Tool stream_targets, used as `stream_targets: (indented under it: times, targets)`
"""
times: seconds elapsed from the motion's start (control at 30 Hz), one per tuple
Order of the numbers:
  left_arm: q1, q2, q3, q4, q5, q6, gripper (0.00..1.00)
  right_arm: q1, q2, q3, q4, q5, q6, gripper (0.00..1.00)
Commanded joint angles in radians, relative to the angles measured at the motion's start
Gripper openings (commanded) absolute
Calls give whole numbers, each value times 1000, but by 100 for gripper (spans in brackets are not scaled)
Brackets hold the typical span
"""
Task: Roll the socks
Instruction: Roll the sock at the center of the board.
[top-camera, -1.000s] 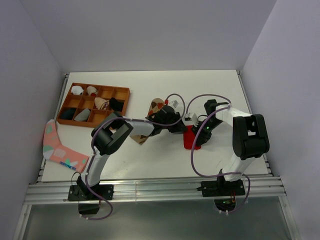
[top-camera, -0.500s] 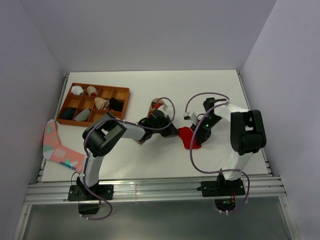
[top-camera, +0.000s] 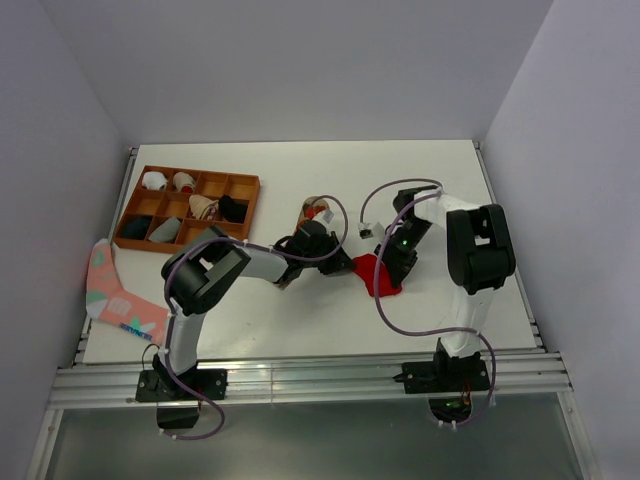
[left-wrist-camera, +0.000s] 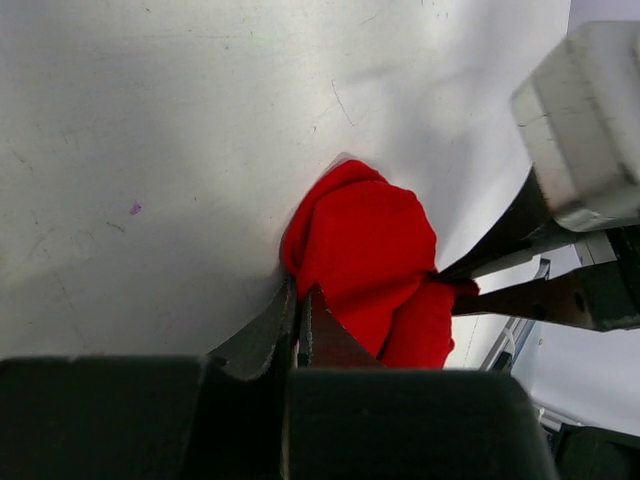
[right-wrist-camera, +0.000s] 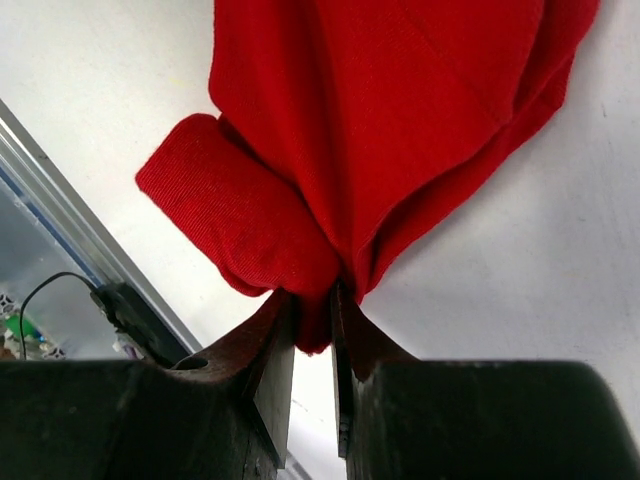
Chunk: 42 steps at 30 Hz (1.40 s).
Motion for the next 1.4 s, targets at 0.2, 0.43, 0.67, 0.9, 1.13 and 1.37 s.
stream_targets:
  times: [0.2, 0.43, 0.67, 0.9, 1.13, 1.37]
  targets:
    - [-7, 23, 5, -49, -86, 156, 15, 39, 111, 27, 119, 185, 48, 8]
    - [-17, -19, -36, 19, -104, 213, 31, 47, 129, 50, 90, 193, 63, 8]
    - [-65, -149, -142, 163, -118, 352, 37, 59, 146, 77, 66, 191, 66, 9]
    - [-146, -183, -135, 226, -31, 501, 41, 60, 165, 105, 37, 182, 72, 9]
    - [-180, -154, -76, 197, -6, 572, 45, 59, 175, 120, 26, 182, 74, 8]
    - [-199, -109, 11, 120, -6, 648, 47, 60, 180, 125, 18, 181, 77, 8]
